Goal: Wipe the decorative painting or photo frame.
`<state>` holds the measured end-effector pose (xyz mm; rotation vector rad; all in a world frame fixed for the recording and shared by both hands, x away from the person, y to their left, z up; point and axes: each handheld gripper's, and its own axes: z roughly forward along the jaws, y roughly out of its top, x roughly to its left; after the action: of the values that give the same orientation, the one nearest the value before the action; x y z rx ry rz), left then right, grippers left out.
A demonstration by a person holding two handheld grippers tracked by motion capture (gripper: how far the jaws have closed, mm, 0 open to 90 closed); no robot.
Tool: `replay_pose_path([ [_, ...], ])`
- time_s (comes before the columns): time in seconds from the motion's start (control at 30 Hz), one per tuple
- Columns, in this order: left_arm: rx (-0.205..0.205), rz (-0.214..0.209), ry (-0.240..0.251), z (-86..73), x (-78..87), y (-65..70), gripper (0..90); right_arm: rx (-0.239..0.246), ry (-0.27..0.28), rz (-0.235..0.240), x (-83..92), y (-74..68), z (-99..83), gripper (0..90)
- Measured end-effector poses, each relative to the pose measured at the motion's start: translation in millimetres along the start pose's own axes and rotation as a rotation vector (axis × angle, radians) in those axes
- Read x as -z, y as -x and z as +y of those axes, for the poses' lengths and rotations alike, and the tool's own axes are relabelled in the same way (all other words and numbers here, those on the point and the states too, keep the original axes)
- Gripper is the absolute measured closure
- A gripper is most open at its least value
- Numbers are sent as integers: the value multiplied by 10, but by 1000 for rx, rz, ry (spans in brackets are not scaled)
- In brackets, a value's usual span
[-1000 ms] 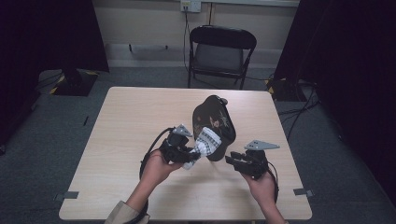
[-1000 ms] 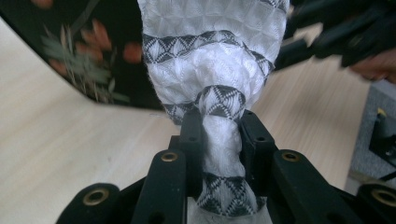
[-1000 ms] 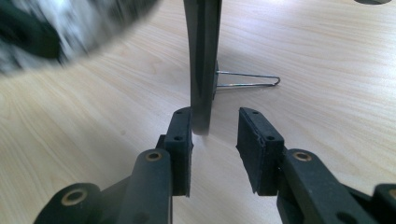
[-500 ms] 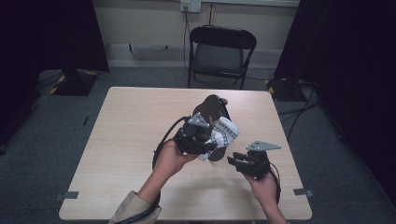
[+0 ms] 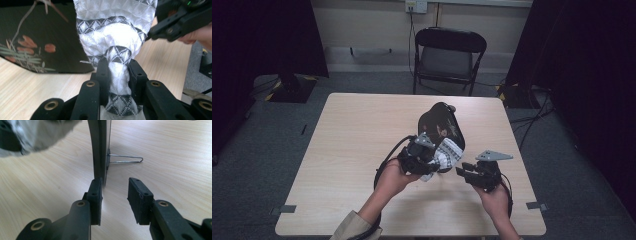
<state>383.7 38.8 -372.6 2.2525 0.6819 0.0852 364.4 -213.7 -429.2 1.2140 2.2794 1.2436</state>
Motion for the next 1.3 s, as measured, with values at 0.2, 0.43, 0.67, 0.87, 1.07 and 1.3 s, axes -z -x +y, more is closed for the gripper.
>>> replay_pose_path([
  [0.2, 17, 2, -36, -144, -136, -23, 741, 3, 6, 5, -1, 9, 20, 646],
  [0.43, 36, -8, -82, -300, -300, -71, 741, 2, 10, 3, 2, 25, 45, 646],
  [0.67, 70, -17, -123, -462, -445, -122, 741, 5, 16, 2, 15, 29, 56, 646],
  [0.87, 85, -14, -153, -554, -485, -171, 741, 3, 17, 1, 21, 40, 56, 645],
  [1.07, 101, -12, -176, -637, -508, -201, 741, 9, 18, 1, 19, 35, 59, 645],
  [1.3, 116, -18, -194, -677, -521, -222, 742, 10, 15, 3, -1, 35, 59, 646],
])
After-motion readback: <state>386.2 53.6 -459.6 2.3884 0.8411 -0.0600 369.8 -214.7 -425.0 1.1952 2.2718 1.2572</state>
